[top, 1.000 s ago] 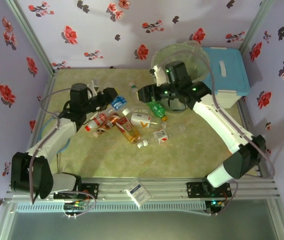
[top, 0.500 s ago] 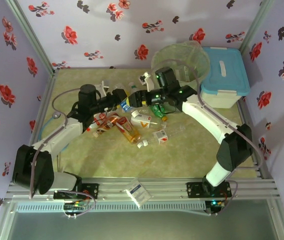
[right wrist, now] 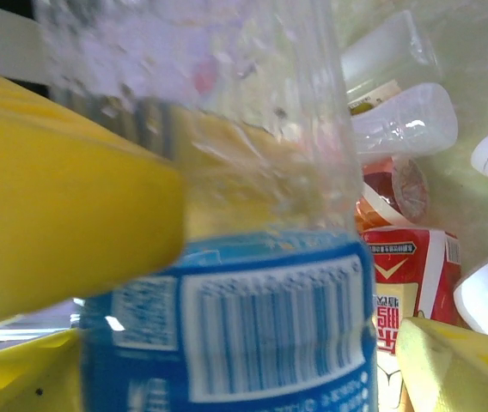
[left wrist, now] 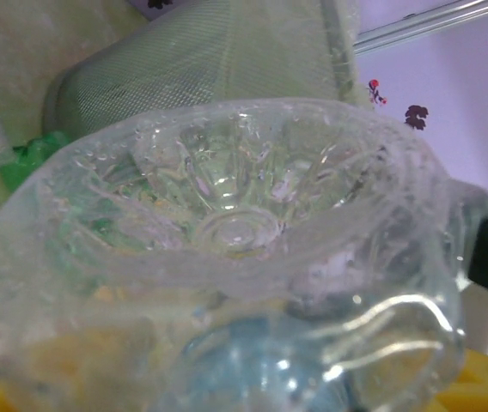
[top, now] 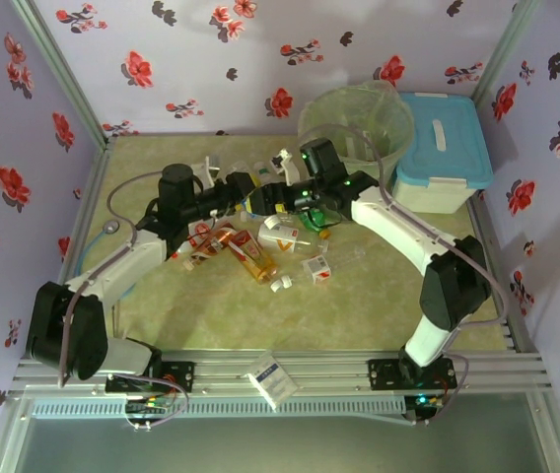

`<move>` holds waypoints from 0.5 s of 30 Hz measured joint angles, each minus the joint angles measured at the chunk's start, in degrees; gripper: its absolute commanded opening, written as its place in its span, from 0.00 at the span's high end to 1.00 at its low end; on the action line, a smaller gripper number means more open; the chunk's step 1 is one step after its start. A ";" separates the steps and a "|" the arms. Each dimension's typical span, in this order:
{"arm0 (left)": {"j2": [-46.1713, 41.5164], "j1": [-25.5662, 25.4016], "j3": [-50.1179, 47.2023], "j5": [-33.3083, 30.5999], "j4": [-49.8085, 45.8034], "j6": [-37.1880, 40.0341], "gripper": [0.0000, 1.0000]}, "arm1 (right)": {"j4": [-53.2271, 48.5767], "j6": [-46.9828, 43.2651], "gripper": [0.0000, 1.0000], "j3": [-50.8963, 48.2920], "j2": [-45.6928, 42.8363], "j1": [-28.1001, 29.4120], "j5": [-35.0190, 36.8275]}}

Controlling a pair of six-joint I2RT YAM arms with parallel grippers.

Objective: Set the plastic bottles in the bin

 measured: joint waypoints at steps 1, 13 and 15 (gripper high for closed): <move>0.00 -0.02 0.00 0.00 0.20 -0.22 0.71 | 0.09 0.00 0.14 -0.15 -0.02 0.00 -0.04; 1.14 -0.33 0.00 -0.22 3.34 -2.29 0.54 | 2.91 1.95 0.39 -1.53 -0.31 -0.11 -1.97; 1.14 -0.37 0.00 -0.22 3.34 -2.27 0.48 | 2.89 1.88 0.43 -1.60 -0.35 -0.15 -1.97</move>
